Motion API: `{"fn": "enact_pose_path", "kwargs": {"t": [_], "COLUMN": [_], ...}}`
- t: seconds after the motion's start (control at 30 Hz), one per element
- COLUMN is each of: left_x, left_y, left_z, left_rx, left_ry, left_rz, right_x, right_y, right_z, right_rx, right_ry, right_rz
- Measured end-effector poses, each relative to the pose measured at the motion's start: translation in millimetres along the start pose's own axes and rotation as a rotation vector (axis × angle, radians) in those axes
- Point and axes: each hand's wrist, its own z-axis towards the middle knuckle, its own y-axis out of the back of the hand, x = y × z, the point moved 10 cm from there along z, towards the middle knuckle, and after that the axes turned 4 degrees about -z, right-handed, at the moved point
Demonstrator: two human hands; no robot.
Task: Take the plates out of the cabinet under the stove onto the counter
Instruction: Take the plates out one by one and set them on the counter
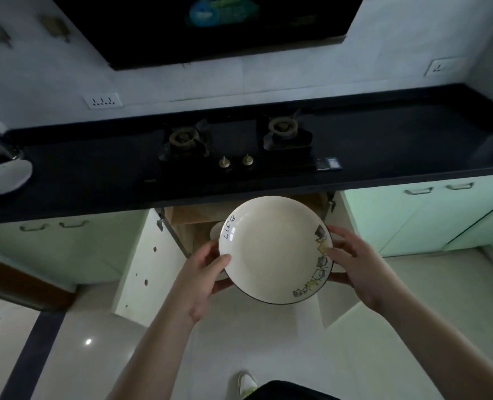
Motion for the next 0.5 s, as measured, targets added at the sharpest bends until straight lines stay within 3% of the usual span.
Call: {"fn": "enact_pose_path", "kwargs": {"t": [0.27, 0.5], "left_x": [1, 3], "left_y": [-65, -31], "left_z": [-38, -90], "left_rx": [-0.034, -0.235], "left_ry": [0.006, -0.063], "left_rz": [-0.037, -0.15], "right_x": [6, 16], "right_y": [68, 38], "right_z": [-42, -55], "right_rx": [0.012, 0.153], "right_ry": [0.019, 0.035], "right_rz": [0.098, 0.077]}}
